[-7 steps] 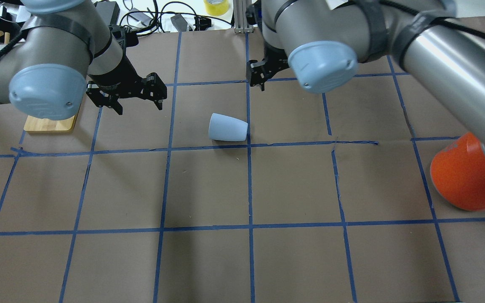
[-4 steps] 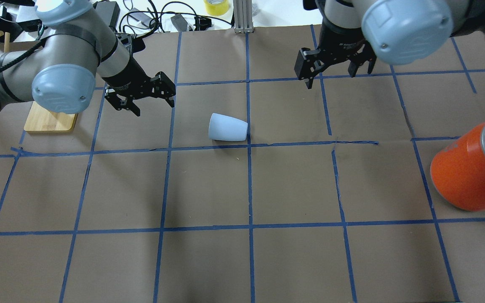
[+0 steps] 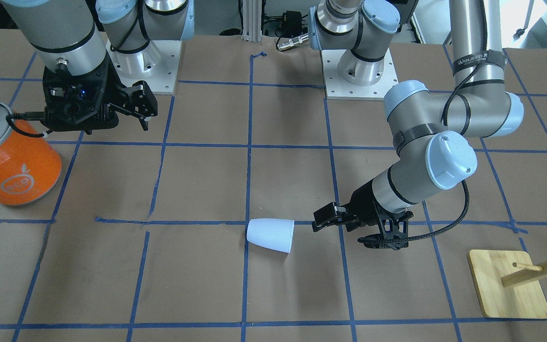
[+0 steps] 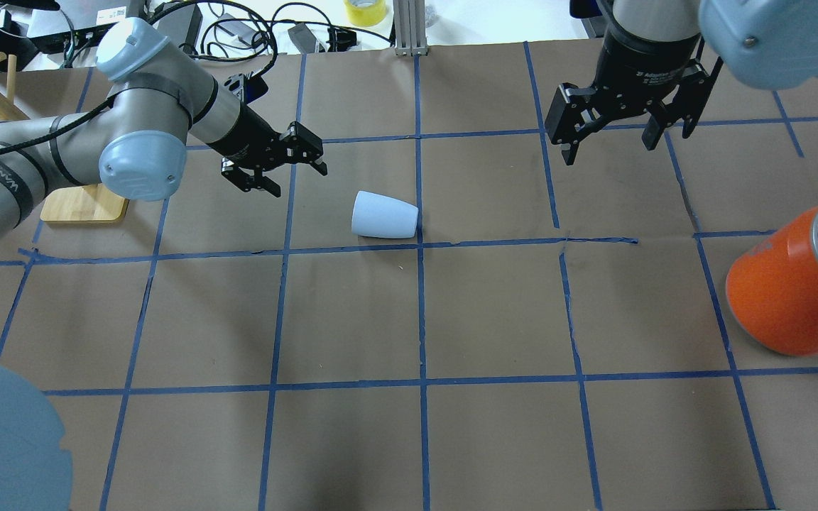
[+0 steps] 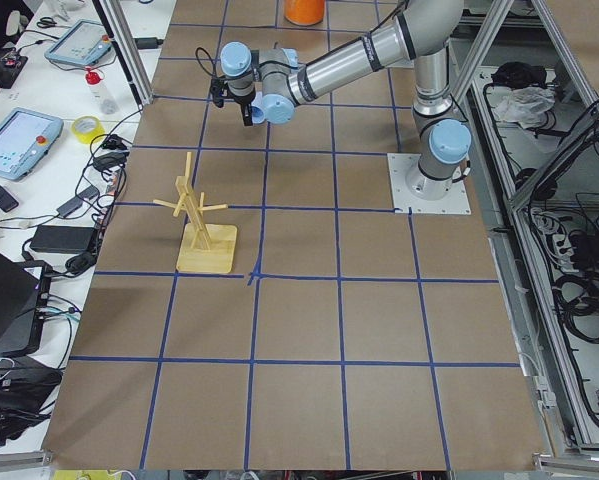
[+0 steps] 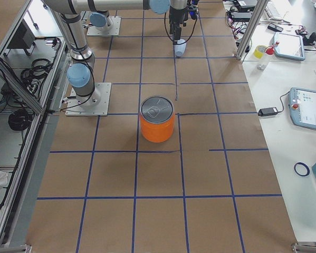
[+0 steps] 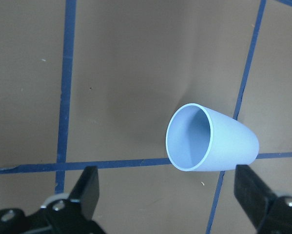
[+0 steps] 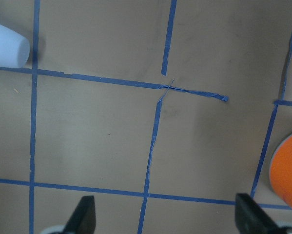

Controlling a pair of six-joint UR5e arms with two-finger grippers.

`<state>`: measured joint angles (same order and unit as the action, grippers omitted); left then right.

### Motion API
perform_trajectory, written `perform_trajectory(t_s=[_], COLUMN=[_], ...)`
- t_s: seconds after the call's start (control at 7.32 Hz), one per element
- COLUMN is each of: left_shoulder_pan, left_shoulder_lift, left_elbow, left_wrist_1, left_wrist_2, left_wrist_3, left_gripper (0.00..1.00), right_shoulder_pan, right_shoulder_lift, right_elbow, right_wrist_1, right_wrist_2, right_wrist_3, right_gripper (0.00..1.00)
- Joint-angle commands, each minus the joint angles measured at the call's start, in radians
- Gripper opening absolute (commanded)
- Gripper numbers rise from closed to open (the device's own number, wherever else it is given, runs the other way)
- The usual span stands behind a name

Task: Flip cup
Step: 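Move the left gripper toward the lying cup while the right arm withdraws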

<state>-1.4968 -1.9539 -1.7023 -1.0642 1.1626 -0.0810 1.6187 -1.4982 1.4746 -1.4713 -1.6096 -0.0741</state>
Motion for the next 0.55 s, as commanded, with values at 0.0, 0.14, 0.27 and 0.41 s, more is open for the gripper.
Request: perform_trajectory(t_s=[0.0,0.14,0.27,0.41], left_shoulder_pan=[0.0,0.0,0.001,0.0], left_shoulder_lift=[-0.022,-0.054,-0.089,-0.106], left_elbow=[0.001,0.0,0.004,0.001], left_wrist_1=[0.035,0.067,0.076,0.075], left_wrist_2=[-0.003,-0.05,-0.163,-0.181], left_wrist_3=[-0.002,0.001,0.009,0.006], left_gripper=[1.0,1.0,1.0,1.0], right_shoulder_pan=[-0.008,-0.005,0.0,-0.009], right_shoulder_lift=[-0.065,-0.074,-0.076,-0.068], right_elbow=[0.028,0.055,0.058,0.07], right_wrist_1=[0.046,0.033,-0.036,-0.114], right_wrist_2=[0.0,0.005,0.016,0.014], right_wrist_3=[0.092,0.109,0.099,0.099], right_gripper=[1.0,1.0,1.0,1.0])
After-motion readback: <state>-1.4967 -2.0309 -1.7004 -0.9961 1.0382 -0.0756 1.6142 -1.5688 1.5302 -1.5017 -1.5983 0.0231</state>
